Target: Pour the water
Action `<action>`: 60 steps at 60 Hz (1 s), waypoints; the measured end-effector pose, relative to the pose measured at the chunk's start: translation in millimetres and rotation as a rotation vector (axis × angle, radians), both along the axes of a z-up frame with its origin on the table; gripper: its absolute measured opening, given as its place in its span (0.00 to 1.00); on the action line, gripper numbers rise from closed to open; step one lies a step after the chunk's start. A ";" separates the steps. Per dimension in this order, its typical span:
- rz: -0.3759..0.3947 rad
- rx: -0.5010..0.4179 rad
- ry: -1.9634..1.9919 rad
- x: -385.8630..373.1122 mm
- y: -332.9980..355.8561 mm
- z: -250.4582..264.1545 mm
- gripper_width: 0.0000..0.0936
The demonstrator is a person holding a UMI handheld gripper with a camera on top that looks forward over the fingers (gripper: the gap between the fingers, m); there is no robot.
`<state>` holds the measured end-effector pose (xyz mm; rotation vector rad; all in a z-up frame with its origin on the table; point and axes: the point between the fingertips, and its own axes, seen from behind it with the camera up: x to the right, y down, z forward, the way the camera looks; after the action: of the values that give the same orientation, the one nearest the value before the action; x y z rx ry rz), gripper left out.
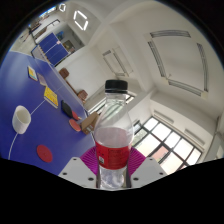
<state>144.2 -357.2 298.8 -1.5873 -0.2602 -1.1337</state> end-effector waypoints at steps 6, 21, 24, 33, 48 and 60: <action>0.048 -0.045 -0.371 -9.0 59.4 48.3 0.36; 0.296 -0.225 -1.136 -118.4 180.4 19.1 0.35; 0.338 -0.257 -1.248 -135.1 191.4 -1.0 0.36; 0.402 -0.360 -1.502 -154.4 218.4 -54.3 0.35; 0.443 -0.330 -1.404 -155.2 224.5 -51.4 0.36; 0.503 -0.096 -0.803 -140.3 200.4 47.4 0.36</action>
<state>3.9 -156.8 346.3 -0.9779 -1.1836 -1.3029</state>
